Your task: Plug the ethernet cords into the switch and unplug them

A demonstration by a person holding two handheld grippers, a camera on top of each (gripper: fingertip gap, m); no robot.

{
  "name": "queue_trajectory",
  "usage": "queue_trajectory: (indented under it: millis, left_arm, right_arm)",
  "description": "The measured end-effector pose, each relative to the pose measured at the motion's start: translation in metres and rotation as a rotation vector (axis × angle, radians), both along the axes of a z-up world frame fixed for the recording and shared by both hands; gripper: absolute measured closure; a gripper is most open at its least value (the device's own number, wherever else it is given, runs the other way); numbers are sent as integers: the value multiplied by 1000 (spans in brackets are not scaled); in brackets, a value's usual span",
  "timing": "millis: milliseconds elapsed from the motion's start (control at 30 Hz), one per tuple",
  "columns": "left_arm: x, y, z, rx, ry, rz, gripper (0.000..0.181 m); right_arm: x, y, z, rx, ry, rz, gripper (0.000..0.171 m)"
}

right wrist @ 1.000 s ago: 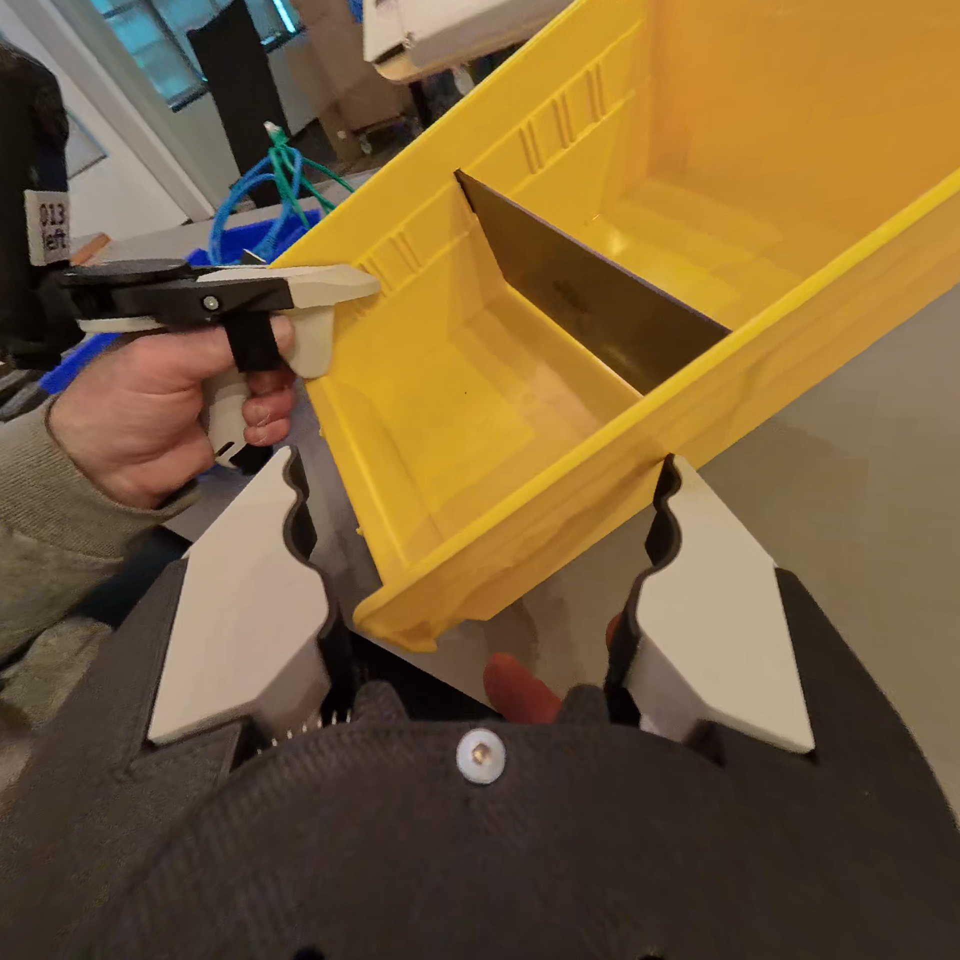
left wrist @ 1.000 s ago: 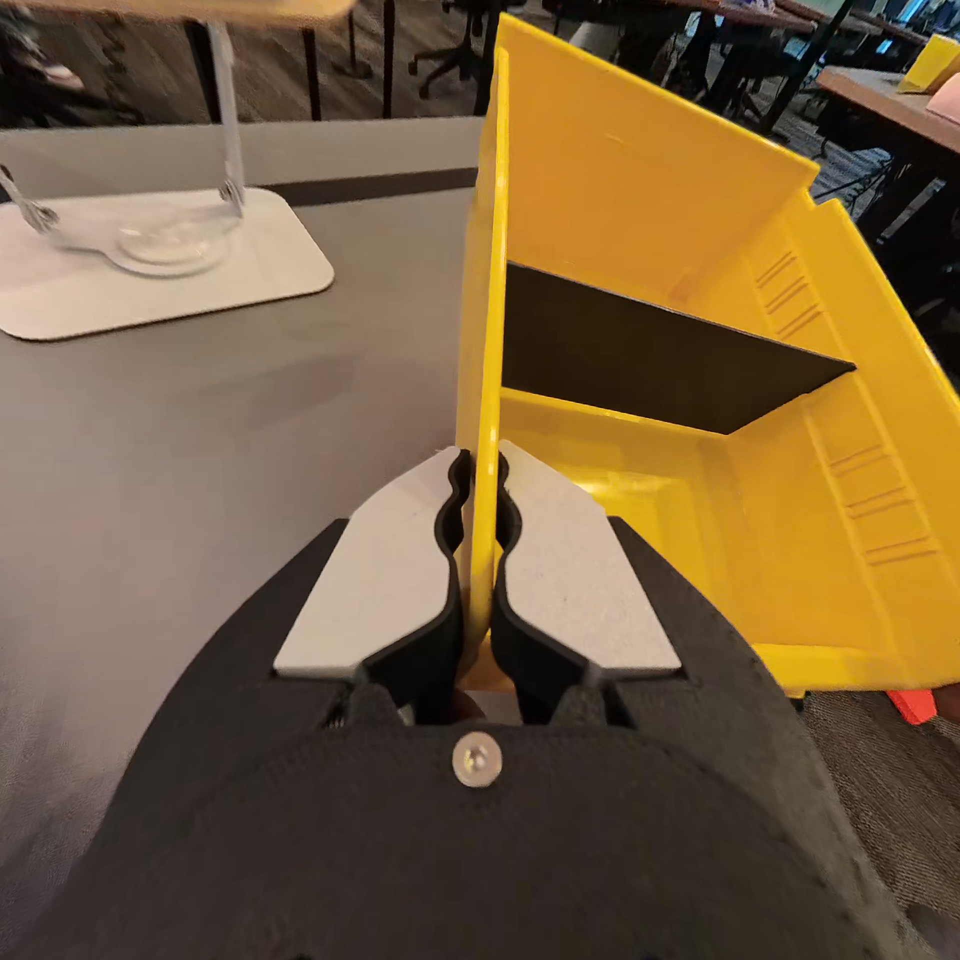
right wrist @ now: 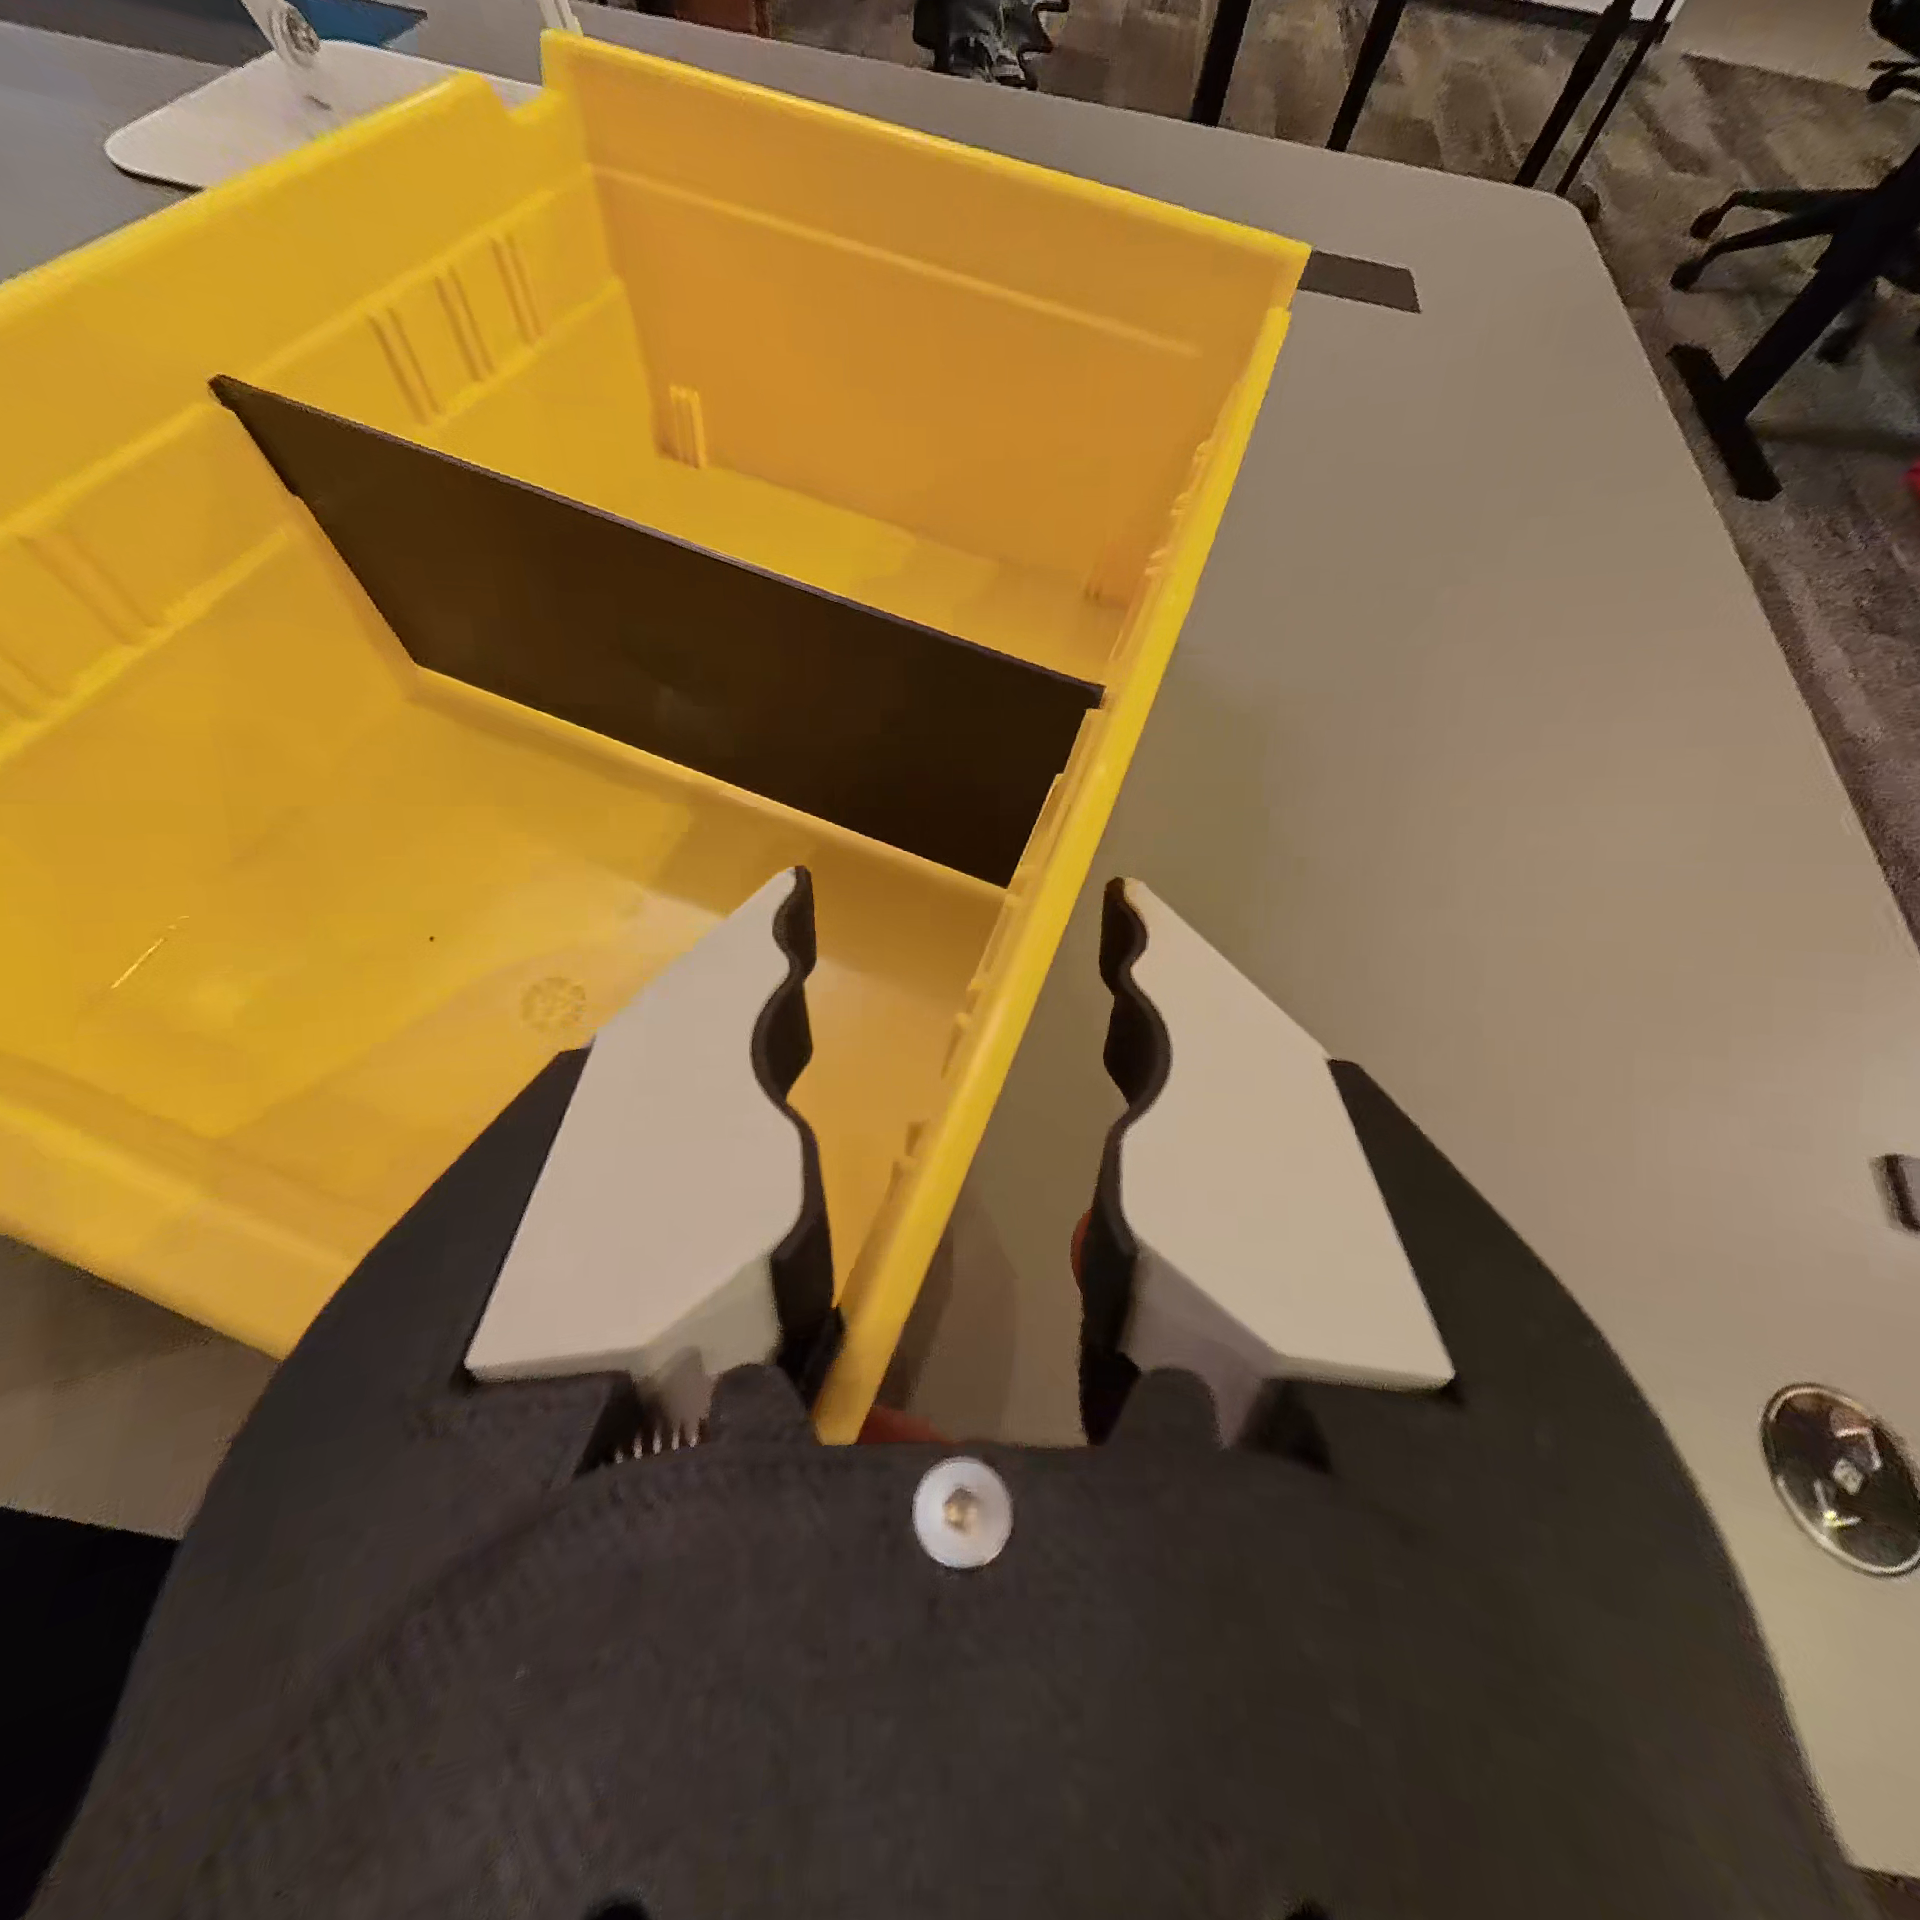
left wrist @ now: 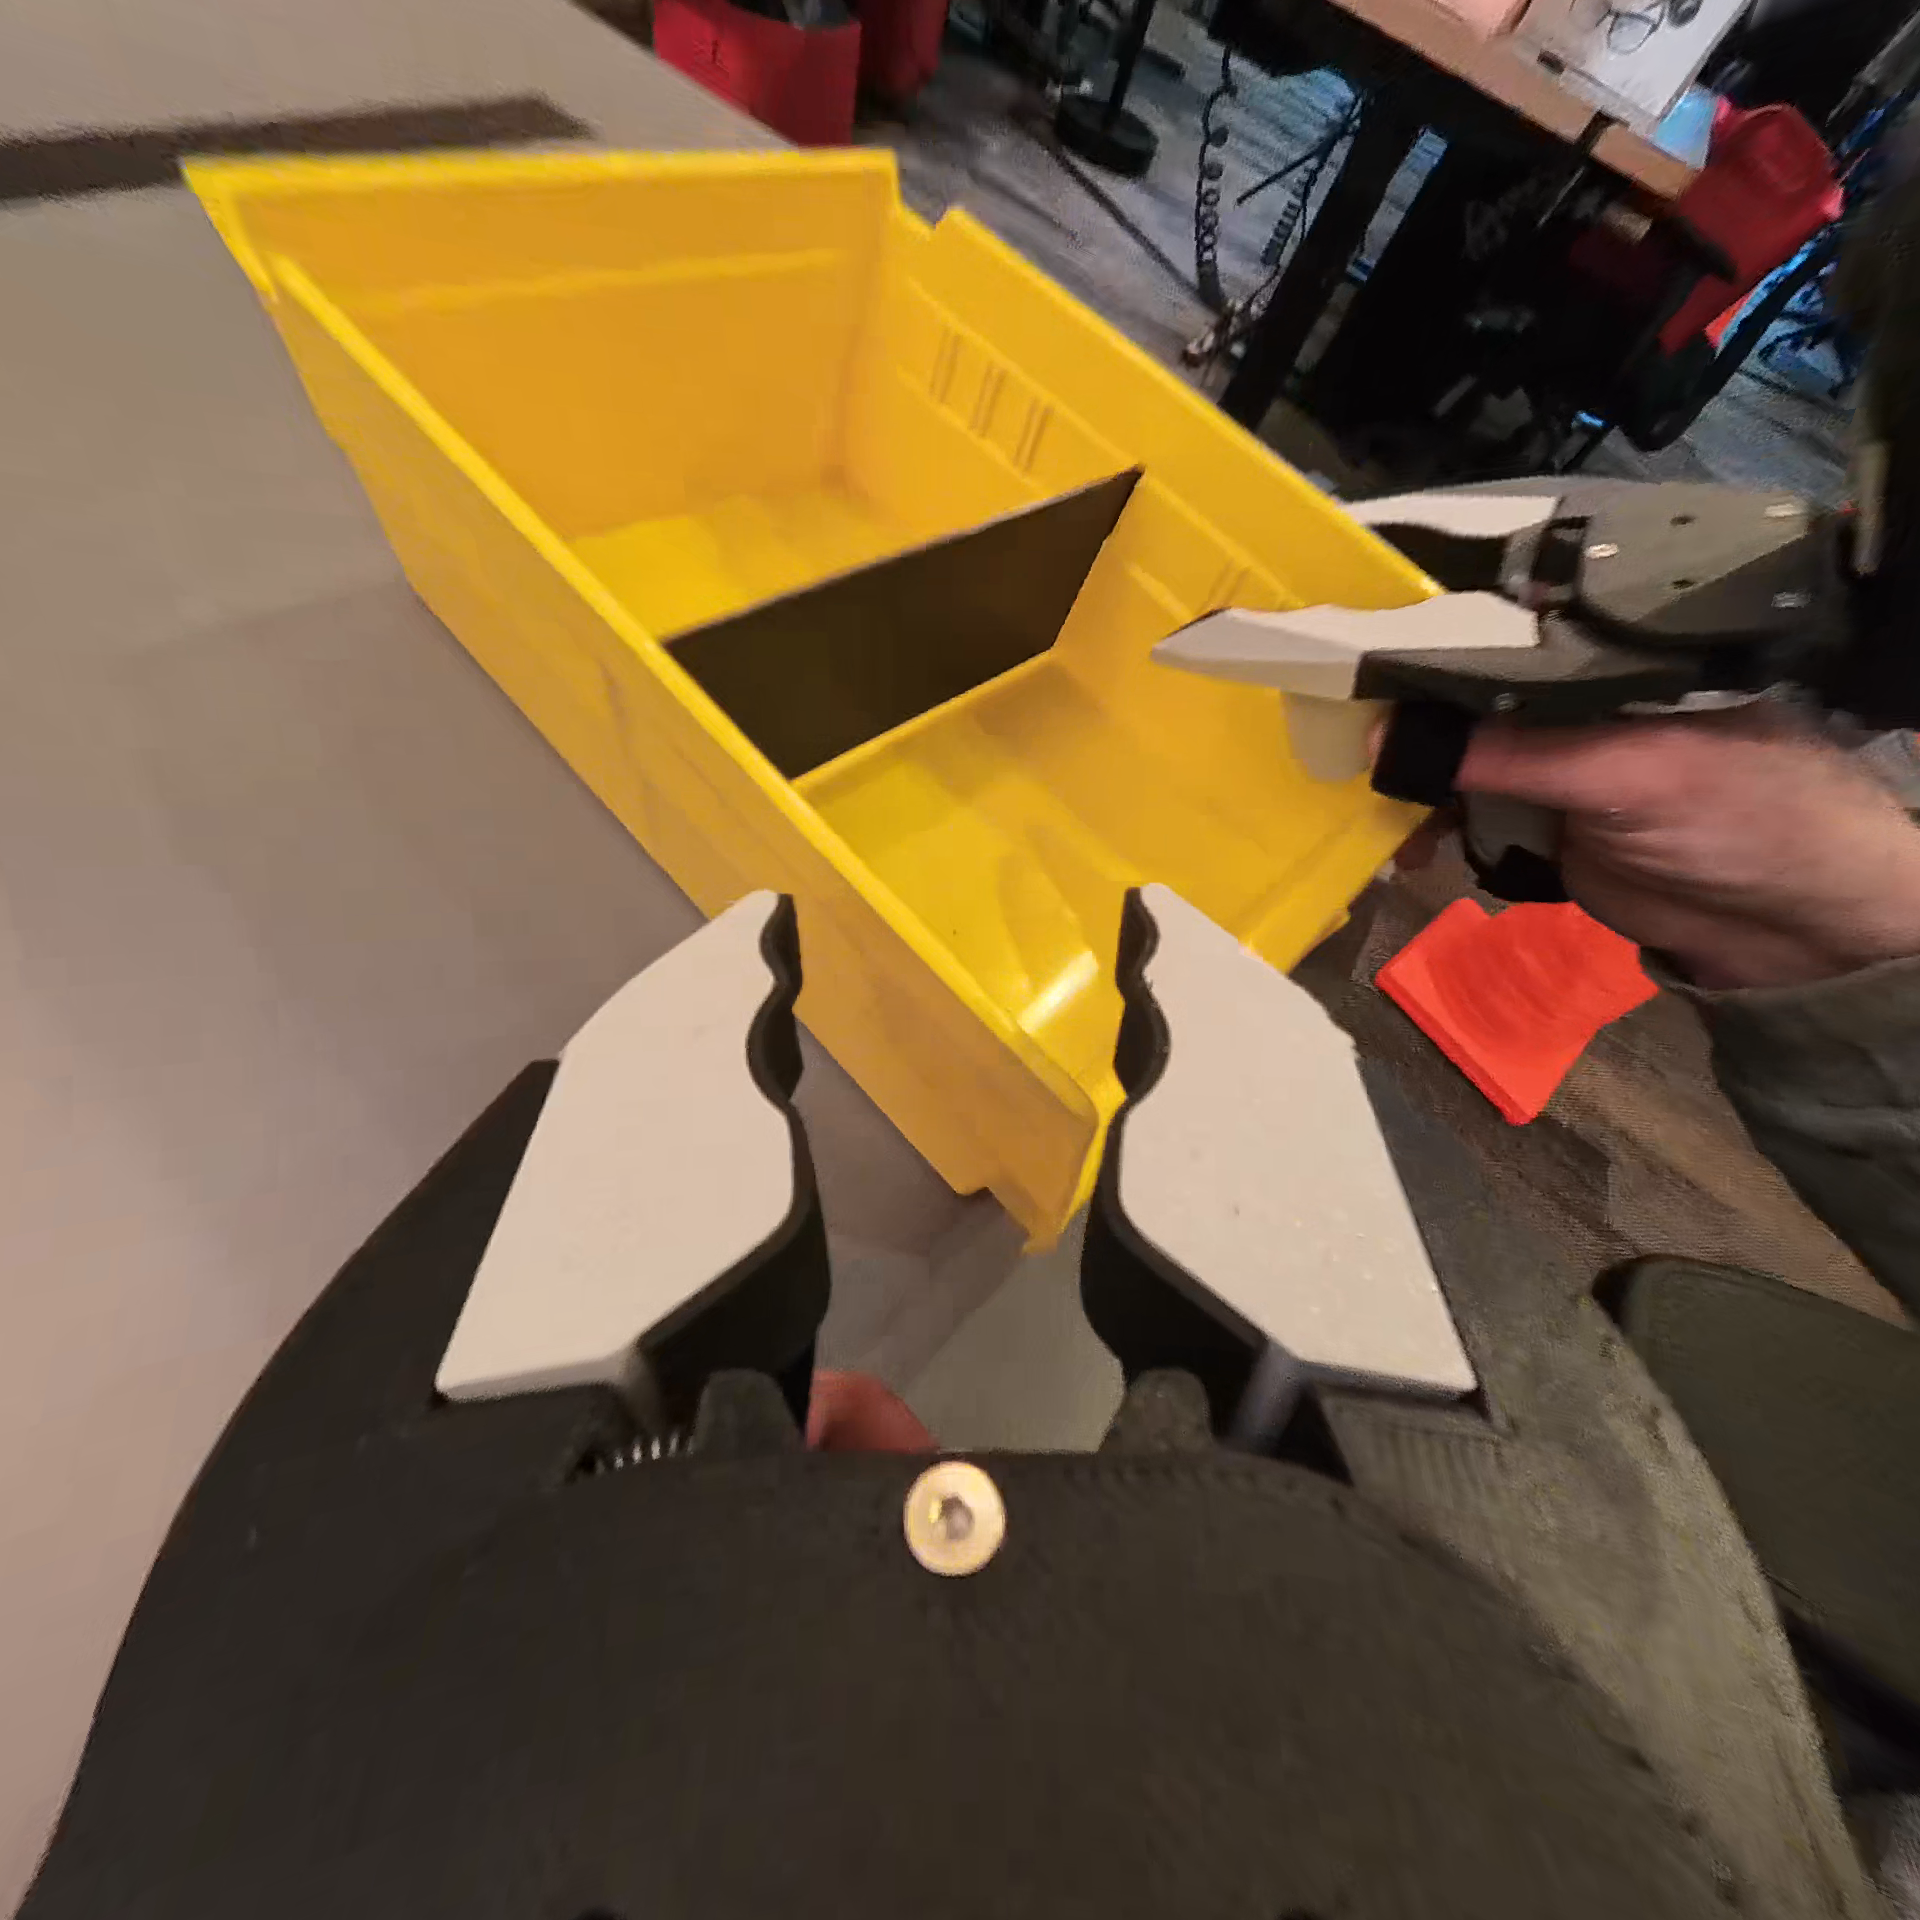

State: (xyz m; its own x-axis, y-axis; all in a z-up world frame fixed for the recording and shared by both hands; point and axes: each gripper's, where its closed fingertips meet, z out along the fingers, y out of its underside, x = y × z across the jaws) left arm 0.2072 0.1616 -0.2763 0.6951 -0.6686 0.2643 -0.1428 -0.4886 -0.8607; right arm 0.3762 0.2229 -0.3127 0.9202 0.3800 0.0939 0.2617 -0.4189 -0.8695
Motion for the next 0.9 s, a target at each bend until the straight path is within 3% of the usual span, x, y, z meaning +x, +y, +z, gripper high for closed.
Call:
queue_trajectory:
  millis: [200, 367, 533, 667, 900]
  left_arm:
    - [-47, -4, 63, 236, 136, 42, 115]
    - [-147, -4, 110, 356, 237, 231, 111]
    - [-259, -24, 154, 438, 300, 461, 111]
    - [-355, -41, 143, 382, 400, 626, 109]
    - [-464, -69, 64, 156, 555, 753, 102]
  right_arm:
    - [9, 11, 0, -3, -6, 28, 125]
    - [20, 19, -1, -9, -14, 49, 122]
    - [26, 24, 0, 3, -38, 69, 116]
    - [31, 29, -1, -7, -45, 63, 117]
    - [42, 37, -2, -21, -57, 53, 121]
